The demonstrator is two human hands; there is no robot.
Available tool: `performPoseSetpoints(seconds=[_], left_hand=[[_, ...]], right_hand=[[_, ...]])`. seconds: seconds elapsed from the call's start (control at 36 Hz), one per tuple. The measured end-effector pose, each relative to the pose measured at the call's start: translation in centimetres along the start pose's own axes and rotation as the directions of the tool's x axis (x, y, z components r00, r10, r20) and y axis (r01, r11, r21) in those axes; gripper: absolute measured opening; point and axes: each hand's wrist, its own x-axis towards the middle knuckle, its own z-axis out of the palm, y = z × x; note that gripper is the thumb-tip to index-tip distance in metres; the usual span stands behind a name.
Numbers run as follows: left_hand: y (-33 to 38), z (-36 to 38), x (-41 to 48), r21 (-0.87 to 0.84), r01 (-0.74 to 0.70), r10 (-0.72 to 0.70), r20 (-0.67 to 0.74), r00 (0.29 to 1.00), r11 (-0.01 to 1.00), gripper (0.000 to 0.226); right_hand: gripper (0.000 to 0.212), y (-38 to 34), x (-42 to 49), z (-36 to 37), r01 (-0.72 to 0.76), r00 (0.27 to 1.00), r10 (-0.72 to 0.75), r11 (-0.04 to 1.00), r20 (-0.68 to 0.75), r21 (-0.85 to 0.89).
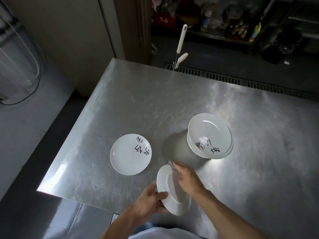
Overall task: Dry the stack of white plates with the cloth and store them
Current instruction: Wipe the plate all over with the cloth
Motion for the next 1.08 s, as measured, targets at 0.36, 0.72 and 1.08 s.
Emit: performPoseSetpoints(seconds=[0.36,0.72,1.08], left_hand=[[-1.2,0.8,0.1,-0.088,-0.051,0.040,-0.116,0.992,0.995,0.038],[-0.6,0.2,0.1,-0.006,-0.065,0.064,-0.064,0.996,0.998,0.033],[0.8,-0.5,-0.6,-0.111,-0.085,0.086,0.001,0.996,0.990,0.047]], right_hand=[[0.063,0.1,-1.0,1.1,-0.200,0.969,0.210,0.976,-0.133,0.079],[0.069,-1.6,-3.0,2.3,0.391,0.907,-0.377,0.919,0.189,-0.042],[0.054,2.9,-3.2,0.5,-0.110,0.986,0.122,0.988,-0.115,0.108]])
